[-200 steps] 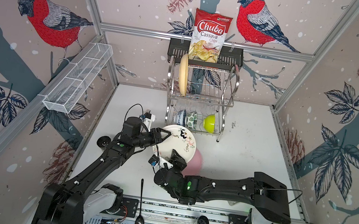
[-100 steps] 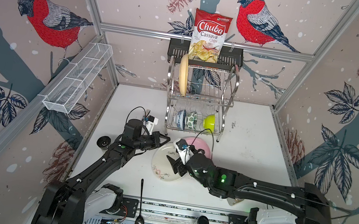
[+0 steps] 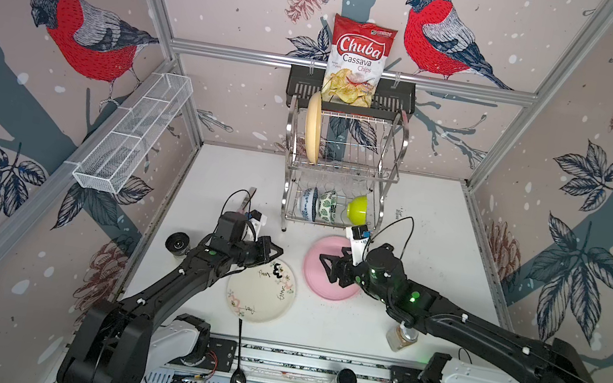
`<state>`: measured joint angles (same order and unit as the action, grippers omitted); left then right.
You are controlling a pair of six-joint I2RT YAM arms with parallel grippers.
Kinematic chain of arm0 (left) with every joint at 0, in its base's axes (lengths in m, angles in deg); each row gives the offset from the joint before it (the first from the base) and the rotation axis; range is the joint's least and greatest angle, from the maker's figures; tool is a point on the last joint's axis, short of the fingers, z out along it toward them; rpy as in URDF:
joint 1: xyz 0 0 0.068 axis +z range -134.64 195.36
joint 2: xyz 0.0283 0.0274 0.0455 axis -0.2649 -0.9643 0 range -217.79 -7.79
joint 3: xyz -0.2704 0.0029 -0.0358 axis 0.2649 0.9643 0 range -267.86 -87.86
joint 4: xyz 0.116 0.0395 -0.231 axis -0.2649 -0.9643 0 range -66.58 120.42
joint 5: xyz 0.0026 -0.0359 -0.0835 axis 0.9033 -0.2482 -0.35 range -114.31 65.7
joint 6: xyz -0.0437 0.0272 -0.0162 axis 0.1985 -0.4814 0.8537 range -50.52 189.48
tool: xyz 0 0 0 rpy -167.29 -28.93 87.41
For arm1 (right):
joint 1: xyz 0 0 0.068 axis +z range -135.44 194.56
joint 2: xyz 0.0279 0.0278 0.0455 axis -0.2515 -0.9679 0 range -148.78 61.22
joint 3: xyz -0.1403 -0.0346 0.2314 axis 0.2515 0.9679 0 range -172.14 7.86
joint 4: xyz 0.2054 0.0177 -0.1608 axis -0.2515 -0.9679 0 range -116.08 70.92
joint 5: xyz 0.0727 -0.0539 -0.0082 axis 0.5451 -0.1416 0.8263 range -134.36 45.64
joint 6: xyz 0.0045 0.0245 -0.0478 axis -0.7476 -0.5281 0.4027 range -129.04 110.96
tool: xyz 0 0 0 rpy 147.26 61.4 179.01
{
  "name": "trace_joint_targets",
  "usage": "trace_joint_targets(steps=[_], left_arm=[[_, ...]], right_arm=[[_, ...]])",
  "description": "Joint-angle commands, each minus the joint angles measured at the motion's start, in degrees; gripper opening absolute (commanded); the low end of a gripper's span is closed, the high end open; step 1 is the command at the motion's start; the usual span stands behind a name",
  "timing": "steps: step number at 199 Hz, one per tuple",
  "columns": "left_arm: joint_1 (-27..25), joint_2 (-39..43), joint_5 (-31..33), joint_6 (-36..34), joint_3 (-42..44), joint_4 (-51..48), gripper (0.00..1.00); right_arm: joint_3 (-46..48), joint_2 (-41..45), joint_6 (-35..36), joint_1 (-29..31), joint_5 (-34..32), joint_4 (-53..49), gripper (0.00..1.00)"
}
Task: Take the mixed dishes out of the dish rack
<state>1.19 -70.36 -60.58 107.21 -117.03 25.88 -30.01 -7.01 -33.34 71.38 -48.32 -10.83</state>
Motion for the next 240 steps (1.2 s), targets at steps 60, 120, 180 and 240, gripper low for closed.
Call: trace_joint_targets(steps=[60,120,180,240], left_arm=[[3.1,3.2,21.3,-5.4,-11.0,-27.9,0.87],[5.3,9.4,26.8,0.3,-8.5,-30.6,0.97],[6.1,14.6,24.2,6.5,-1.6,-30.3,0.97],[6.1,17.1,23.1,10.1,4.1,-28.1,0.96]], right_arm=[[-7.9,-17.8,-6.4,2.8,10.3,-4.2,0.72],[-15.3,-29.5,-7.8,4.2,14.3,-7.3,0.72],[-16.1,-34.7,-11.0,2.9,20.2,-3.6,0.59],[-16.0,-36.7,-12.8,2.3,22.1,-1.0,0.49]])
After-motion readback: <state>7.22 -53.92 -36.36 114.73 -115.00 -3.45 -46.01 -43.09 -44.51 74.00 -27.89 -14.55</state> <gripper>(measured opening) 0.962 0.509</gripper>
